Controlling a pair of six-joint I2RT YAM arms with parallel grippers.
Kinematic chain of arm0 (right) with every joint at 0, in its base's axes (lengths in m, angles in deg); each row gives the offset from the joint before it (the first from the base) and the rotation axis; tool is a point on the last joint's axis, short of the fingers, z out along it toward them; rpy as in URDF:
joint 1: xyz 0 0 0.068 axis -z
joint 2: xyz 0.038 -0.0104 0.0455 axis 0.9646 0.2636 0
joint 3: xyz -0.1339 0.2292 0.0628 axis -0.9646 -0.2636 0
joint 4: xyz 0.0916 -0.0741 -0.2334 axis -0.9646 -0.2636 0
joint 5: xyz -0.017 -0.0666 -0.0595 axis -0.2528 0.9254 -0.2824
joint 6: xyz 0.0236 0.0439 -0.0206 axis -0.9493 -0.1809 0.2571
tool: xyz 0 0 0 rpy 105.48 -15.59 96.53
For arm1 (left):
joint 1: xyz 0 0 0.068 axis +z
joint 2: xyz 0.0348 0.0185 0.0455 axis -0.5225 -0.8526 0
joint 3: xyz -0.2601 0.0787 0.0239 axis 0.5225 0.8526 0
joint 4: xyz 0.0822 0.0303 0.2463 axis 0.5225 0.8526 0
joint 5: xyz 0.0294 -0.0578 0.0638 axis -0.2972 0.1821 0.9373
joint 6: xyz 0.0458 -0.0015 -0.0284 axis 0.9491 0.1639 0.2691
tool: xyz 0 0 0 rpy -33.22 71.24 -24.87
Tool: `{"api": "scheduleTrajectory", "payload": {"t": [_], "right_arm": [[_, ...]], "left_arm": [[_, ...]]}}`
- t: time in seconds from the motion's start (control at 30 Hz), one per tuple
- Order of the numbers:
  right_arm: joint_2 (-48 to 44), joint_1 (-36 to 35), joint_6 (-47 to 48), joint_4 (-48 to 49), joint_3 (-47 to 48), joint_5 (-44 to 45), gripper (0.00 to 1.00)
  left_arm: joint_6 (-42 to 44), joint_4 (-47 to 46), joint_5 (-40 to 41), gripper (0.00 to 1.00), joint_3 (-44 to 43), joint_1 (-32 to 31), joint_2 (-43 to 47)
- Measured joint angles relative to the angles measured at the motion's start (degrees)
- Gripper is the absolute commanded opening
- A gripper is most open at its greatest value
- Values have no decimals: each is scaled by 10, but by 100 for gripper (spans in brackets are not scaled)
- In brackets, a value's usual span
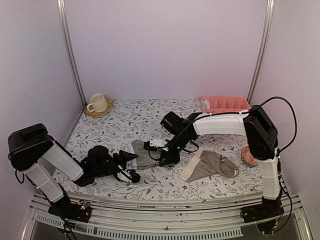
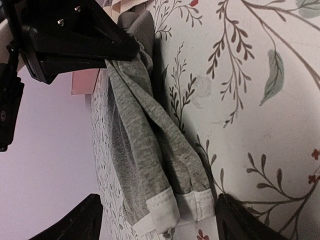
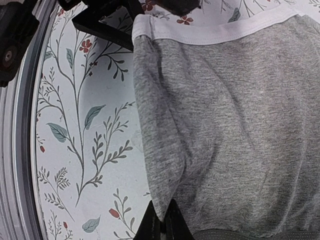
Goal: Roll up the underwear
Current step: Pick up the underwear from the center of the board.
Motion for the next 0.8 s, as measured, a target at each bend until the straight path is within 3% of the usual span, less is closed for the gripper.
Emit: {"api": "scheduleTrajectory", "payload": {"t": [0.2, 0.3, 0.47, 0.5, 0.63, 0.8], "right_arm": [[3, 11, -6, -4, 4, -13, 2], [3, 13, -7, -4, 4, -18, 3], [4, 14, -7, -5, 6, -21, 3], [4, 15, -7, -5, 7, -21, 2], [7, 17, -9, -5, 11, -21, 3], [7, 21, -11, -5, 12, -21, 2]], "left_arm": [[18, -39, 17, 71, 8, -9, -21], [23, -62, 25, 59, 10, -10, -38], [32, -98, 34, 57, 18, -10, -62], [33, -104, 34, 59, 20, -11, -64], [38, -129, 34, 83, 30, -13, -64], [38, -141, 37, 87, 31, -15, -58]]}}
